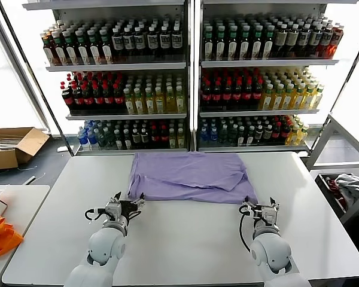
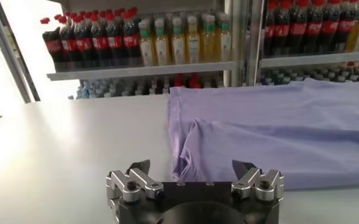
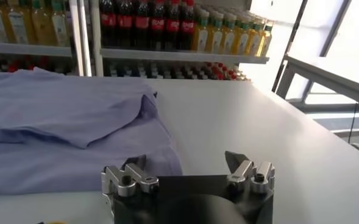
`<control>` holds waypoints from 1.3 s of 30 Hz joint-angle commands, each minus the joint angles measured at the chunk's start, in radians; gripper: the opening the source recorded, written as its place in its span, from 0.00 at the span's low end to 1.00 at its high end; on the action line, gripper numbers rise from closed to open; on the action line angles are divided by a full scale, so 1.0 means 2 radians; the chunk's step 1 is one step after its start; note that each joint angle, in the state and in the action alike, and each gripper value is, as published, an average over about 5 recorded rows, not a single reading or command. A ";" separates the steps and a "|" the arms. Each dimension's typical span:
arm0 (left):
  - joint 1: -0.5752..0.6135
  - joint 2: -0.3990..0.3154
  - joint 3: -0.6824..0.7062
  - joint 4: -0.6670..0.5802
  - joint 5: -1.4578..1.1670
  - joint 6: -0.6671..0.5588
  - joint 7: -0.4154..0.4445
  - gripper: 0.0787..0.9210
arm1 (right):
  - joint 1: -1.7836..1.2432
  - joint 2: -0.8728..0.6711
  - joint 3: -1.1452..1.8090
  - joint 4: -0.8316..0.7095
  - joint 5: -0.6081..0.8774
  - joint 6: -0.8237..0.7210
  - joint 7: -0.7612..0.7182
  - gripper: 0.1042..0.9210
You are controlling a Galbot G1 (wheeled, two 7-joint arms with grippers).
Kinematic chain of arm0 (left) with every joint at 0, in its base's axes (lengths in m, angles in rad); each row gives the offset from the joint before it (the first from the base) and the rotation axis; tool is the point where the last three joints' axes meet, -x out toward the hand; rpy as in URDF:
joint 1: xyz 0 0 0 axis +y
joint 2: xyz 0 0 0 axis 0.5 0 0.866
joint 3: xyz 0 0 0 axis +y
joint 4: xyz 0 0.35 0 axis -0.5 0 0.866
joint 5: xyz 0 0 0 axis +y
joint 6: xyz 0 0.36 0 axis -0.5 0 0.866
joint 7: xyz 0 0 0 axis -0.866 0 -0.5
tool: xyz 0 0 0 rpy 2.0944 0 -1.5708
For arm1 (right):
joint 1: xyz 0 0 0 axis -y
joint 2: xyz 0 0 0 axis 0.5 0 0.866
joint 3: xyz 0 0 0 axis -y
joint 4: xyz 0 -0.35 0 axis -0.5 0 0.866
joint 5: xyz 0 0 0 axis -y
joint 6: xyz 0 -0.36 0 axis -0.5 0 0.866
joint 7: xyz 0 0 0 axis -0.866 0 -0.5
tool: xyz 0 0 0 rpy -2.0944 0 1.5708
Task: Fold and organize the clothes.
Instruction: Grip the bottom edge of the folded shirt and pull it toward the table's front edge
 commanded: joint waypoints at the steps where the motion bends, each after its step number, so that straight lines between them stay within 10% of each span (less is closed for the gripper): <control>1: -0.003 0.003 0.001 0.005 -0.007 0.007 -0.001 0.88 | 0.003 0.002 -0.001 -0.005 0.001 0.001 -0.003 0.88; 8: 0.003 0.008 0.002 0.006 -0.007 0.007 0.001 0.82 | -0.004 0.004 -0.008 -0.016 -0.007 0.001 -0.008 0.77; 30: 0.025 0.013 0.012 -0.016 0.022 -0.001 0.017 0.07 | -0.034 -0.007 0.002 0.001 -0.002 0.014 -0.020 0.03; 39: 0.048 0.022 0.009 -0.066 0.032 -0.009 0.018 0.01 | -0.067 -0.006 0.006 0.065 -0.005 0.011 -0.019 0.01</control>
